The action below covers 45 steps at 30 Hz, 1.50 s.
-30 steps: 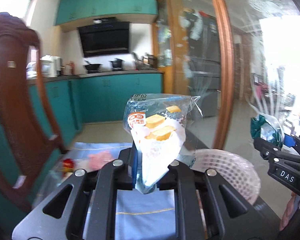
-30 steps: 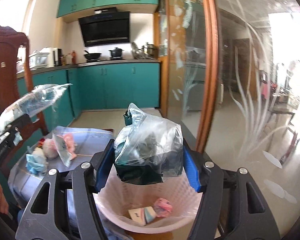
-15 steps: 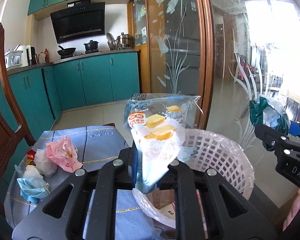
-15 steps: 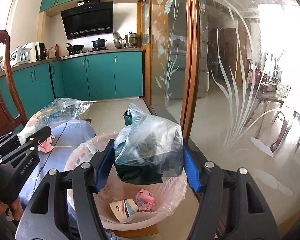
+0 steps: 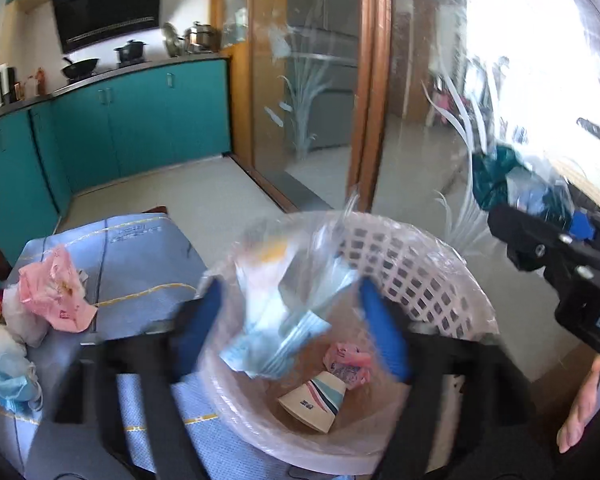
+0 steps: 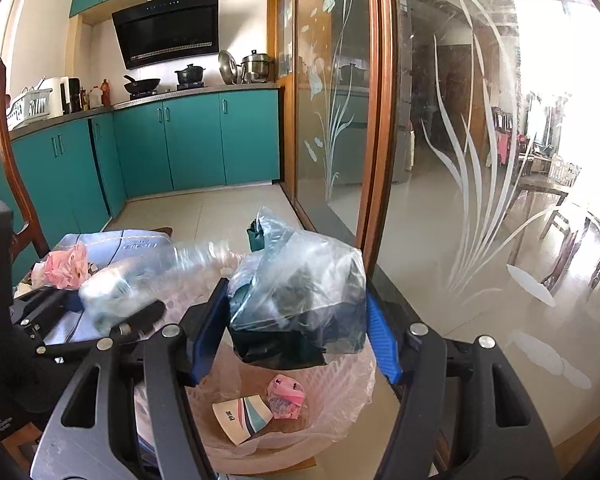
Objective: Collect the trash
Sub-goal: 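Open the left tool over the basket dropping the snack bag while the right tool releases the dark bag, then move both tools back over the table toward the remaining pink bag and masks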
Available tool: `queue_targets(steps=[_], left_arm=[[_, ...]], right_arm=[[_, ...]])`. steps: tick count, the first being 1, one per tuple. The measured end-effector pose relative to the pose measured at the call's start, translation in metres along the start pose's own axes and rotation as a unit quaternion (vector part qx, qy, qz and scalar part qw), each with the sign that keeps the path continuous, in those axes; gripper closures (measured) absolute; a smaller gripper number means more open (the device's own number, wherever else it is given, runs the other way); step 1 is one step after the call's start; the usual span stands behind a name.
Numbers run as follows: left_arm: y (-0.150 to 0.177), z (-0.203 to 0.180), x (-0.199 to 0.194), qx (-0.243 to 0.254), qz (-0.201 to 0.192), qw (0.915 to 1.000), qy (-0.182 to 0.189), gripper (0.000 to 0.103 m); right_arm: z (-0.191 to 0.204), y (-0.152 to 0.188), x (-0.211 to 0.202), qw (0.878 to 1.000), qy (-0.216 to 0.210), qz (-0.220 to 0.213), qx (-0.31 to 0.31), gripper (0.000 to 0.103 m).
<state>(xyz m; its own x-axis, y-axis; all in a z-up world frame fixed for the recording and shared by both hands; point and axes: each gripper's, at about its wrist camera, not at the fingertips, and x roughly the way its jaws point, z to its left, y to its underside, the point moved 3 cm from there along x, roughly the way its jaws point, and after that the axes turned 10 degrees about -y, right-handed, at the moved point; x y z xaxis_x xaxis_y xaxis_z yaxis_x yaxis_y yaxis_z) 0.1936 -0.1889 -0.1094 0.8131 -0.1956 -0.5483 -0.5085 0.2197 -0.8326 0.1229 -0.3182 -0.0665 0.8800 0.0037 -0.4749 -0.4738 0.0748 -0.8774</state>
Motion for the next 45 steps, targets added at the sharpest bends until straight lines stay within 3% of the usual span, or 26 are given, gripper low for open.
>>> queue_targets(steps=[5, 7, 9, 14, 24, 31, 36, 41, 45], left_arm=[[0.004, 0.043, -0.009, -0.042, 0.008, 0.9984, -0.036, 0.023], [0.007, 0.066, -0.014, -0.066, 0.009, 0.9962, -0.056, 0.022], [0.011, 0.092, -0.022, -0.089, 0.008, 0.9925, -0.083, 0.021], [0.024, 0.143, -0.034, -0.111, 0.012, 0.9827, -0.148, 0.018], [0.058, 0.223, -0.063, -0.142, 0.033, 0.9612, -0.234, 0.017], [0.081, 0.256, -0.076, -0.175, 0.051, 0.9525, -0.244, 0.017], [0.093, 0.270, -0.081, -0.188, 0.063, 0.9507, -0.238, 0.017], [0.102, 0.271, -0.083, -0.195, 0.070, 0.9497, -0.235, 0.017], [0.107, 0.275, -0.081, -0.202, 0.076, 0.9471, -0.237, 0.017]], right_arm=[[0.007, 0.002, 0.011, 1.000, -0.013, 0.014, 0.003, 0.036], [0.014, 0.002, 0.015, 1.000, -0.017, 0.019, 0.000, 0.018], [0.020, 0.002, 0.016, 1.000, -0.019, 0.016, -0.004, 0.014], [0.044, -0.001, 0.024, 0.999, -0.038, 0.018, -0.018, 0.010], [0.119, -0.011, 0.036, 0.992, -0.110, 0.020, -0.057, 0.008], [0.183, -0.019, 0.049, 0.982, -0.162, 0.032, -0.090, 0.008], [0.217, -0.015, 0.066, 0.974, -0.191, 0.045, -0.109, 0.008], [0.242, -0.008, 0.119, 0.960, -0.251, 0.098, -0.071, 0.008], [0.261, -0.002, 0.158, 0.955, -0.262, 0.130, -0.057, 0.008]])
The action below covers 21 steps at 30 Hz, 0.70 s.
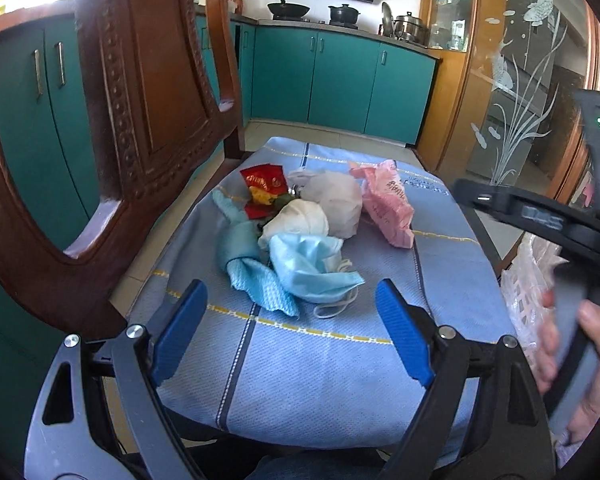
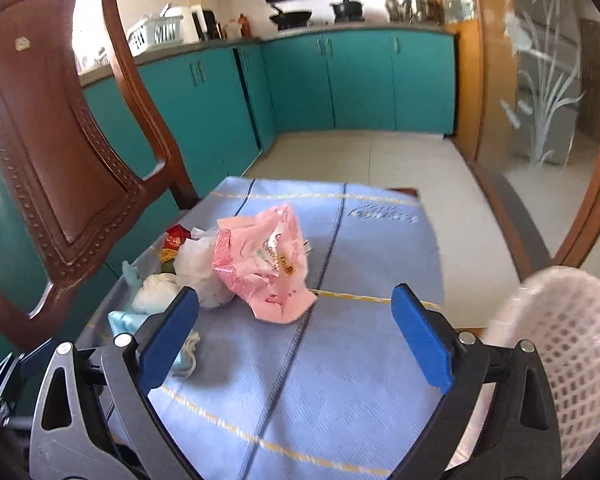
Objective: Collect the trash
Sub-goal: 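Move both tools back over the table toward the remaining pink bag and masks, then grasp the pink printed plastic bag with the right tool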
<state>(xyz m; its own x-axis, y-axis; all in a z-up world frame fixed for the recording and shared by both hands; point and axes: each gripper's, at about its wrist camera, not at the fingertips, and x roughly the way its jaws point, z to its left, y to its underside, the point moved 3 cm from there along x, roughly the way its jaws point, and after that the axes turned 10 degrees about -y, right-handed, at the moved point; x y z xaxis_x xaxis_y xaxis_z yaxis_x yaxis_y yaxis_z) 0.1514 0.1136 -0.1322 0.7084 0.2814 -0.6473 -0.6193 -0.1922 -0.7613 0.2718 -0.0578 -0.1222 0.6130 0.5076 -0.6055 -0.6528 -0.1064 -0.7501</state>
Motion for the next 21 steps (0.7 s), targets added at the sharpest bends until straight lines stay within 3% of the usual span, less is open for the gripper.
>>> queue_targets(steps=[3, 5, 8, 14, 18, 21], left_arm=[[0.001, 0.002, 0.005, -0.002, 0.004, 1.0000, -0.003, 0.017], [0.002, -0.001, 0.008, 0.002, 0.009, 1.0000, -0.003, 0.017], [0.004, -0.004, 0.009, 0.008, 0.011, 0.9999, -0.005, 0.017], [0.003, -0.003, 0.014, 0.006, 0.014, 0.9999, -0.007, 0.017], [0.005, -0.005, 0.015, 0.009, 0.014, 0.9998, -0.006, 0.017], [0.005, -0.004, 0.016, 0.007, 0.014, 0.9999, -0.006, 0.017]], right_arm=[[0.004, -0.003, 0.027, 1.000, -0.003, 0.018, -0.005, 0.008], [0.008, -0.007, 0.048, 0.999, -0.028, 0.032, -0.001, 0.008], [0.003, -0.013, 0.070, 0.996, -0.068, 0.038, 0.032, 0.008], [-0.013, -0.015, 0.100, 0.989, -0.098, 0.055, 0.097, 0.008], [-0.012, -0.006, 0.110, 0.987, -0.107, 0.076, 0.095, 0.030], [-0.009, -0.001, 0.107, 0.987, -0.109, 0.079, 0.082, 0.055]])
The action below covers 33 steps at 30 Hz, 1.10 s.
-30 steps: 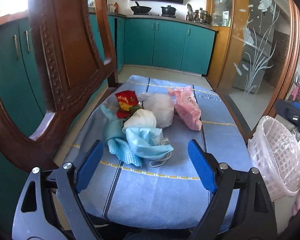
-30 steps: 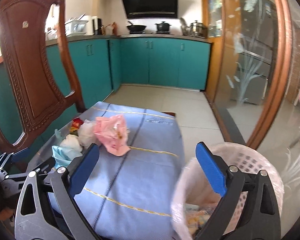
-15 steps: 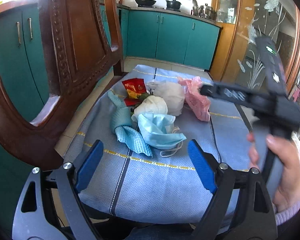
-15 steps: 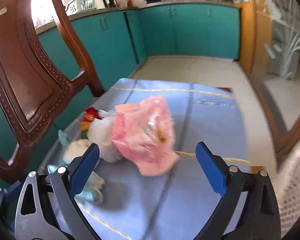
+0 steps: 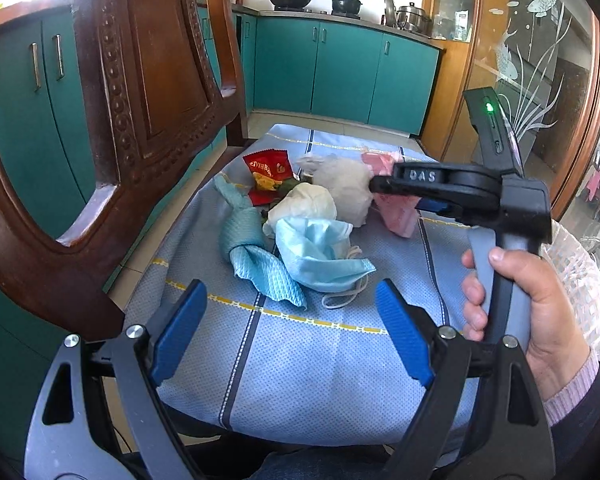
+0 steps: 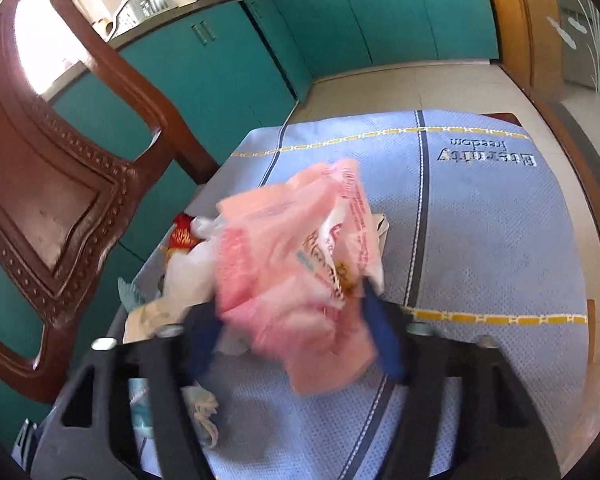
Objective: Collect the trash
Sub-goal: 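Grasp the pink printed plastic bag with the right tool, then lift the pink bag with the right tool while the left tool reaches the blue mask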
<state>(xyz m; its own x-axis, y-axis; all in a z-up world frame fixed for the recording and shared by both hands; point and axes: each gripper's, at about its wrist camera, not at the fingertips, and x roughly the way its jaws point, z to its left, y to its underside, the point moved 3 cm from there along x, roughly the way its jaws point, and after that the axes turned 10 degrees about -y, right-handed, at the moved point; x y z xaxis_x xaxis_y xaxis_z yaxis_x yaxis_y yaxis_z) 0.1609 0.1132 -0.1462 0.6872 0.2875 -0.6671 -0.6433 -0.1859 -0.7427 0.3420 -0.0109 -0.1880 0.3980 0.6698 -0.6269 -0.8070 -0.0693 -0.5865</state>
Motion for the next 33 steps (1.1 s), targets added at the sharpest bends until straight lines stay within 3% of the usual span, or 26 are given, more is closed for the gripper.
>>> queue_targets(steps=[3, 6, 22, 33], left_arm=[[0.000, 0.002, 0.001, -0.003, 0.002, 1.0000, 0.002, 0.017], [0.001, 0.002, 0.001, -0.007, 0.002, 1.0000, 0.003, 0.017], [-0.001, 0.004, 0.003, -0.012, 0.000, 0.9999, -0.002, 0.017], [0.000, 0.001, 0.002, -0.010, 0.000, 0.9999, -0.002, 0.017]], right_arm=[[0.003, 0.006, -0.004, 1.000, 0.004, 0.004, -0.011, 0.073], [0.004, 0.014, -0.014, 1.000, 0.015, 0.000, -0.016, 0.077], [0.014, 0.071, -0.118, 0.995, 0.062, -0.034, -0.067, 0.077], [0.018, 0.085, -0.115, 0.991, 0.097, -0.021, -0.088, 0.077]])
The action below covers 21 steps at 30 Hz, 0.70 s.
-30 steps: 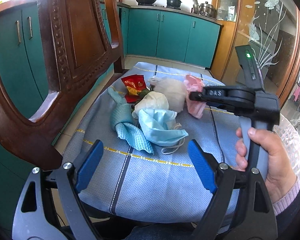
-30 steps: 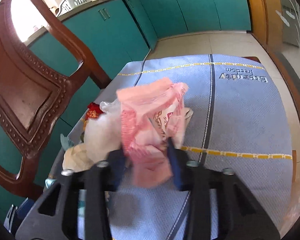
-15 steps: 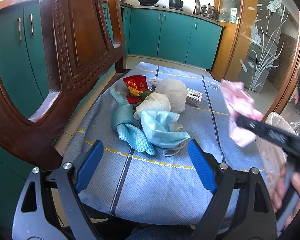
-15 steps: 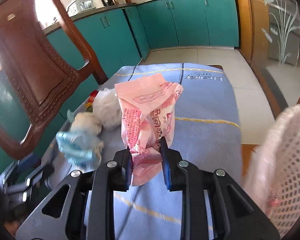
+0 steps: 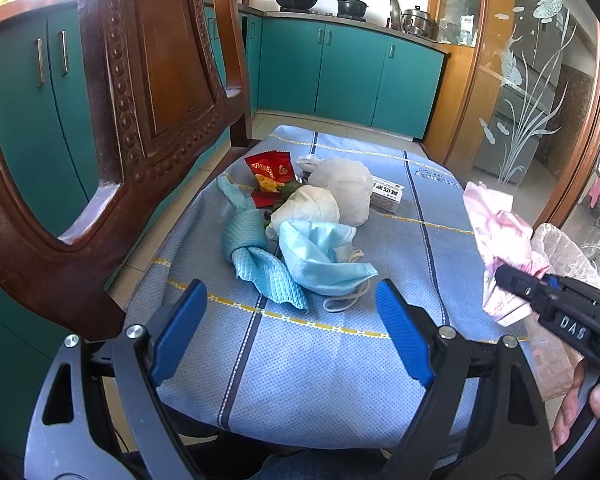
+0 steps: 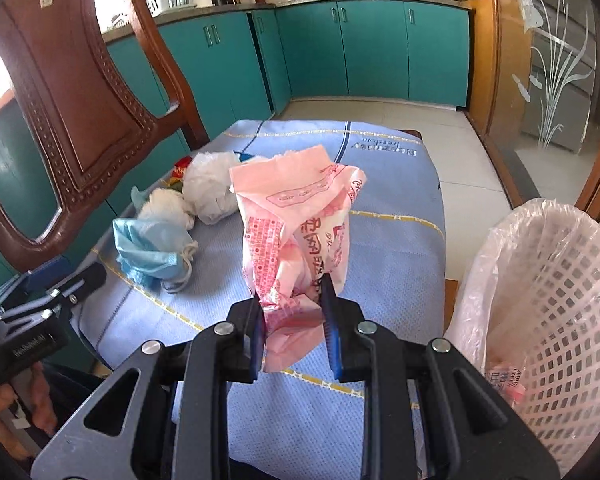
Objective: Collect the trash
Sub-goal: 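Lift the pink bag with the right tool while the left tool reaches the blue mask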
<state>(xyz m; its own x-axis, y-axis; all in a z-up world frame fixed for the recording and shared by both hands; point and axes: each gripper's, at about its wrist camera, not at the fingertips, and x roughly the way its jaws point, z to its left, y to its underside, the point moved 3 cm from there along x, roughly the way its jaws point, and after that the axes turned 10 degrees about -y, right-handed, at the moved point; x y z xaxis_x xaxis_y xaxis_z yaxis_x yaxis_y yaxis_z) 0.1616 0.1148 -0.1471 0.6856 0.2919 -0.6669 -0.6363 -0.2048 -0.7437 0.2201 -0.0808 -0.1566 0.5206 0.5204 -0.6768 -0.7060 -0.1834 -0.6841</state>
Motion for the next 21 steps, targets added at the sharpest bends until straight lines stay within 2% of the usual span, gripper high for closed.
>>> queue_targets(steps=[11, 16, 21], left_arm=[[0.000, 0.000, 0.004, -0.002, 0.008, 1.0000, 0.005, 0.017], [-0.005, 0.000, 0.021, -0.027, 0.044, 0.9981, 0.034, 0.017], [-0.005, -0.002, 0.031, -0.040, 0.060, 0.9962, 0.050, 0.016]], right_arm=[[0.005, 0.007, 0.009, 1.000, 0.002, 0.012, -0.007, 0.077], [0.002, 0.006, 0.008, 1.000, -0.002, 0.011, 0.005, 0.077], [0.001, 0.008, 0.007, 1.000, -0.001, 0.011, 0.008, 0.077]])
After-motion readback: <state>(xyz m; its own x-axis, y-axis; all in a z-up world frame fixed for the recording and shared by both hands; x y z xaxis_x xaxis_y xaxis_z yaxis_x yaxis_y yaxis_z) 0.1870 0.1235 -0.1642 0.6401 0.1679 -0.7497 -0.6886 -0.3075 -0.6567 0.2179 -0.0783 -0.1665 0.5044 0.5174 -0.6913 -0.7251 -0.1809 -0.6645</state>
